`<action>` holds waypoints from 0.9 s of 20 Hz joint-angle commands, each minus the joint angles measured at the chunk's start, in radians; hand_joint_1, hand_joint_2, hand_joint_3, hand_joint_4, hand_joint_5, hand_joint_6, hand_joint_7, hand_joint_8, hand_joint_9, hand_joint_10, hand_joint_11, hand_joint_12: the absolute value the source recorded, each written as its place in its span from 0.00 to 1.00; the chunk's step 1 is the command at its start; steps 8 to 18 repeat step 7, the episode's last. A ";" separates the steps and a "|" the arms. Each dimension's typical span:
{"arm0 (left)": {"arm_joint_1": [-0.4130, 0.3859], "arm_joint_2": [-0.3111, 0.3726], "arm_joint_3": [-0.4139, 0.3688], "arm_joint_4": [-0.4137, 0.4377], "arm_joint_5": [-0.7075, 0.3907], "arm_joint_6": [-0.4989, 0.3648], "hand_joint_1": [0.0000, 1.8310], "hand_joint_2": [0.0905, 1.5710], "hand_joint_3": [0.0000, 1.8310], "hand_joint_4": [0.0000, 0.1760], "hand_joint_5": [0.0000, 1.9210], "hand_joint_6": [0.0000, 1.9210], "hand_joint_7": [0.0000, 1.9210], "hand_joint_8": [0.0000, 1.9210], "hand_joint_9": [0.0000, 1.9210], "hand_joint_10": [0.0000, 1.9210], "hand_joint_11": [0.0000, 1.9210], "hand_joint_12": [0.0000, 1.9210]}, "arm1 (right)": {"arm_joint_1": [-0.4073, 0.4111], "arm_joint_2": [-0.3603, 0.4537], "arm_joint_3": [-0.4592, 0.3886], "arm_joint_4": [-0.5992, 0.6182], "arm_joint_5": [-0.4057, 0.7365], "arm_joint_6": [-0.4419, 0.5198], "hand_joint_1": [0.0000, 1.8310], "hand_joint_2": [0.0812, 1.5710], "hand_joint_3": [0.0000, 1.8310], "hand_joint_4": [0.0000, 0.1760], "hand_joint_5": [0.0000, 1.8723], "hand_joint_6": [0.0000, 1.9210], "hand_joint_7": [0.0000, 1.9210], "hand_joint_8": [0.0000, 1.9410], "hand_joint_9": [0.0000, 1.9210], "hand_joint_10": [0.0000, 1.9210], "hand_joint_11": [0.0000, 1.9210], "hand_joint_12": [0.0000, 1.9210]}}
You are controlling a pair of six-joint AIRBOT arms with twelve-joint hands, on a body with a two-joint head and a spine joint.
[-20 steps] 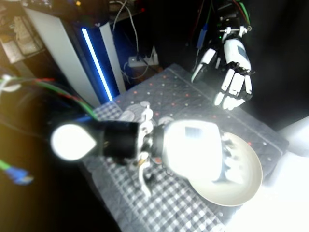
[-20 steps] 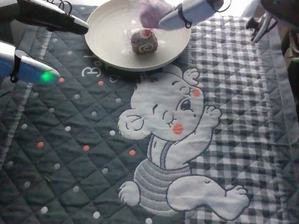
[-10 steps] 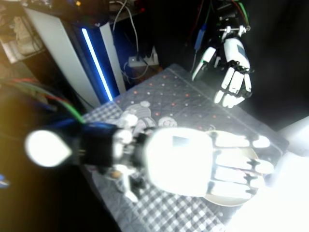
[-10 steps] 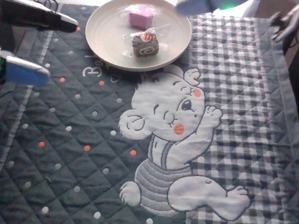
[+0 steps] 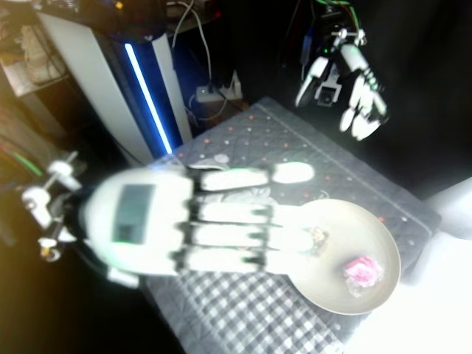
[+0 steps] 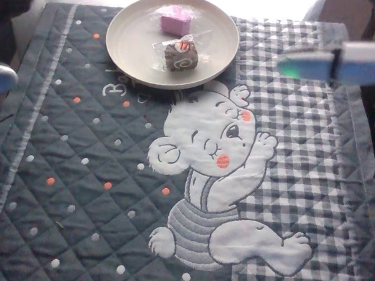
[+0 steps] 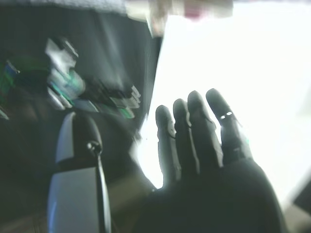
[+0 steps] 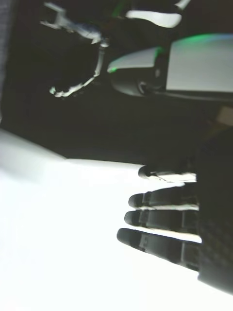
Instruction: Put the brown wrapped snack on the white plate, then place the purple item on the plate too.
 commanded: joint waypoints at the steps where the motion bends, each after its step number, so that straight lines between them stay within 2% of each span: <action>1: -0.004 0.002 -0.008 -0.011 -0.209 -0.011 0.49 0.60 0.00 0.13 0.27 0.00 0.26 0.00 0.26 0.00 0.09 0.48 | -0.020 0.014 -0.024 0.085 0.273 -0.004 0.52 0.48 0.00 0.89 0.07 0.00 0.07 0.00 0.04 0.00 0.00 0.07; 2: 0.013 -0.003 -0.023 -0.035 -0.259 -0.005 0.46 0.61 0.00 0.12 0.23 0.00 0.24 0.00 0.25 0.00 0.09 0.49 | -0.078 0.028 -0.059 0.135 0.357 -0.028 0.51 0.49 0.00 0.93 0.06 0.00 0.07 0.00 0.06 0.00 0.00 0.04; 3: 0.033 -0.013 -0.033 -0.065 -0.291 0.007 0.48 0.63 0.00 0.00 0.23 0.00 0.25 0.00 0.26 0.00 0.08 0.54 | -0.126 0.032 -0.084 0.174 0.404 -0.043 0.48 0.50 0.00 0.89 0.06 0.00 0.08 0.01 0.07 0.01 0.00 0.03; 4: 0.056 -0.031 -0.040 -0.100 -0.323 0.006 0.46 0.64 0.00 0.00 0.23 0.00 0.25 0.00 0.28 0.00 0.07 0.58 | -0.170 0.031 -0.095 0.210 0.439 -0.043 0.47 0.50 0.00 0.92 0.08 0.00 0.10 0.00 0.09 0.01 0.01 0.04; 5: 0.079 -0.048 -0.045 -0.125 -0.353 -0.006 0.44 0.65 0.00 0.00 0.21 0.00 0.23 0.00 0.26 0.00 0.05 0.61 | -0.203 0.027 -0.104 0.240 0.467 -0.043 0.48 0.51 0.00 0.85 0.09 0.00 0.10 0.00 0.10 0.01 0.03 0.05; 6: 0.098 -0.061 -0.050 -0.139 -0.380 -0.021 0.41 0.64 0.00 0.00 0.16 0.00 0.18 0.00 0.22 0.00 0.01 0.63 | -0.228 0.018 -0.113 0.258 0.492 -0.042 0.49 0.52 0.00 0.80 0.10 0.00 0.12 0.00 0.12 0.00 0.03 0.11; 7: 0.119 -0.069 -0.061 -0.153 -0.408 -0.038 0.38 0.64 0.00 0.00 0.12 0.00 0.14 0.00 0.19 0.00 0.01 0.64 | -0.247 0.010 -0.122 0.262 0.521 -0.032 0.48 0.55 0.00 0.58 0.10 0.00 0.13 0.01 0.13 0.00 0.03 0.20; 18: 0.119 -0.069 -0.061 -0.153 -0.408 -0.038 0.38 0.64 0.00 0.00 0.12 0.00 0.14 0.00 0.19 0.00 0.01 0.64 | -0.247 0.010 -0.122 0.262 0.521 -0.032 0.48 0.55 0.00 0.58 0.10 0.00 0.13 0.01 0.13 0.00 0.03 0.20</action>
